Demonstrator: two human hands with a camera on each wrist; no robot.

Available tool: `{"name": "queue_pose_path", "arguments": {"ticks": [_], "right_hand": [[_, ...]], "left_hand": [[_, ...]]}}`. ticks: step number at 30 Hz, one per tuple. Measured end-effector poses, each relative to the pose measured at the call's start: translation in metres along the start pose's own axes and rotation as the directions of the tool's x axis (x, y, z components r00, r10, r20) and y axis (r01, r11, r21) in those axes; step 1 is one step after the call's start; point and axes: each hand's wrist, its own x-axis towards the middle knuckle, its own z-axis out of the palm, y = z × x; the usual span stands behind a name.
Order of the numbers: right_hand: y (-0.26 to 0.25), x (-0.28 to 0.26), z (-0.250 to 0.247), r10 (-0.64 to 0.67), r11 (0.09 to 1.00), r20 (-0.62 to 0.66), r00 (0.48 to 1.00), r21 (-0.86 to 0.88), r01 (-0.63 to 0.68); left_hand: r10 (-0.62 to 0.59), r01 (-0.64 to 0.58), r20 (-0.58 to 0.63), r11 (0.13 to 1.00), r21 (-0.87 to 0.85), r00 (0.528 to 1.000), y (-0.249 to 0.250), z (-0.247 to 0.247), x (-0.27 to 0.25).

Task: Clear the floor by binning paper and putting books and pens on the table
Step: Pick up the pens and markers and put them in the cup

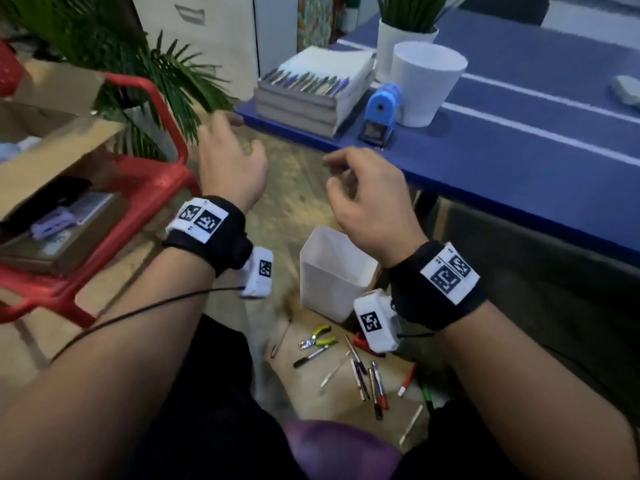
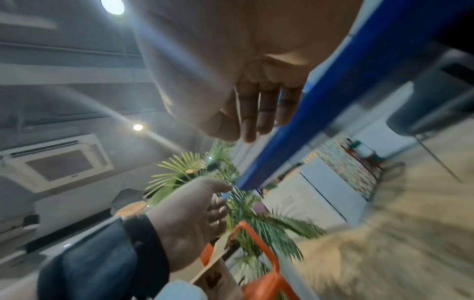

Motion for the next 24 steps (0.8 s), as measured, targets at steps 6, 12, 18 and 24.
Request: {"name": "queue_pose_path", "arguments": {"ticks": [6, 12, 18, 24], "right_hand": [[0.089, -0.091, 0.049, 0.301, 0.944, 0.387, 0.872, 0.009, -0.33], [0.212, -0.177, 0.103, 0.634, 0.744, 0.566, 0.526, -0.262, -0.614], [0.29, -0.248, 0.16, 0.747, 0.586, 0.627, 0.223, -0.461, -0.667], [0.343, -0.293, 0.223, 0.787, 0.506, 0.611, 0.082, -0.565, -0.652]], "left_hand": [[-0.433, 0.432, 0.305, 0.899, 0.072, 0.849, -0.086, 0.099, -0.093], [-0.598, 0.395, 0.578, 0.801, 0.45, 0.555, -0.157, 0.176, -0.151], [-0.695, 0.277, 0.596, 0.713, 0.645, 0.402, -0.239, 0.228, -0.209], [-0.746, 0.098, 0.66, 0.666, 0.739, 0.089, -0.301, 0.27, -0.257]]}}
